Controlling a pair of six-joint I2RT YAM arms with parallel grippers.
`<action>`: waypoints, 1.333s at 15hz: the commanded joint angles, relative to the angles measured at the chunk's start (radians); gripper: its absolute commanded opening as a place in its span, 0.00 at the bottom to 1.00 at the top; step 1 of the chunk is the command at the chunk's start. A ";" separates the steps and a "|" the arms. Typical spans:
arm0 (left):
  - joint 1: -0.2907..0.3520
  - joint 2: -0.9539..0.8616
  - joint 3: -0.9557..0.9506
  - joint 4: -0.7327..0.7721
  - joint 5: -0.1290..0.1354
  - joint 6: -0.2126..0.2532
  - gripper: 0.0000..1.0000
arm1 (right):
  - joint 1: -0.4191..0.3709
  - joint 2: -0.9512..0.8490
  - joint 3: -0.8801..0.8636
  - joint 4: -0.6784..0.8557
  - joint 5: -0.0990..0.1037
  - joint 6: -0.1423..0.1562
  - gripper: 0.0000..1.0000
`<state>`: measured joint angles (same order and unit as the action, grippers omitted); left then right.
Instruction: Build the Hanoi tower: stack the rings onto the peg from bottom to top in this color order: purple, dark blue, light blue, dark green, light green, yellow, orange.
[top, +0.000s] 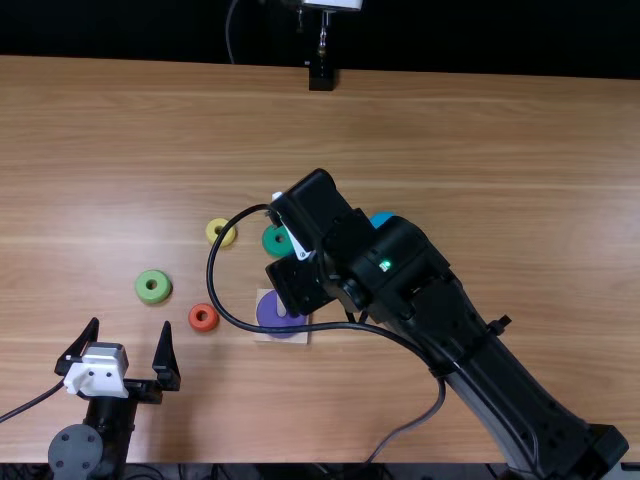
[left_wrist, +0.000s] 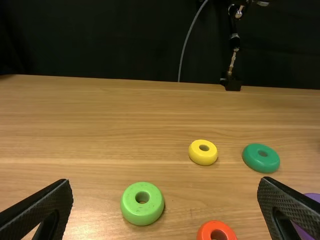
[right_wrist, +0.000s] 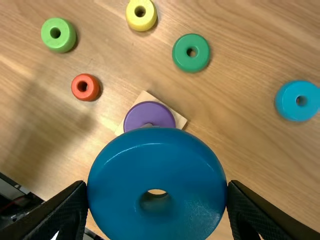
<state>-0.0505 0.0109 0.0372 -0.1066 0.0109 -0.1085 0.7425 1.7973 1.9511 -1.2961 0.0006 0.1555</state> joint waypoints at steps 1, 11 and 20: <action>0.012 -0.011 -0.037 -0.004 0.000 0.007 1.00 | 0.029 -0.032 0.035 0.006 0.003 -0.001 0.00; 0.012 -0.011 -0.037 -0.004 0.000 0.007 1.00 | 0.057 -0.029 0.078 0.010 0.005 0.008 0.00; 0.012 -0.011 -0.037 -0.004 0.000 0.007 1.00 | 0.055 -0.023 0.065 0.010 0.009 0.007 0.00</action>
<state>-0.0505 0.0109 0.0368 -0.1062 0.0113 -0.1078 0.7876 1.7977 1.9942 -1.2884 0.0006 0.1589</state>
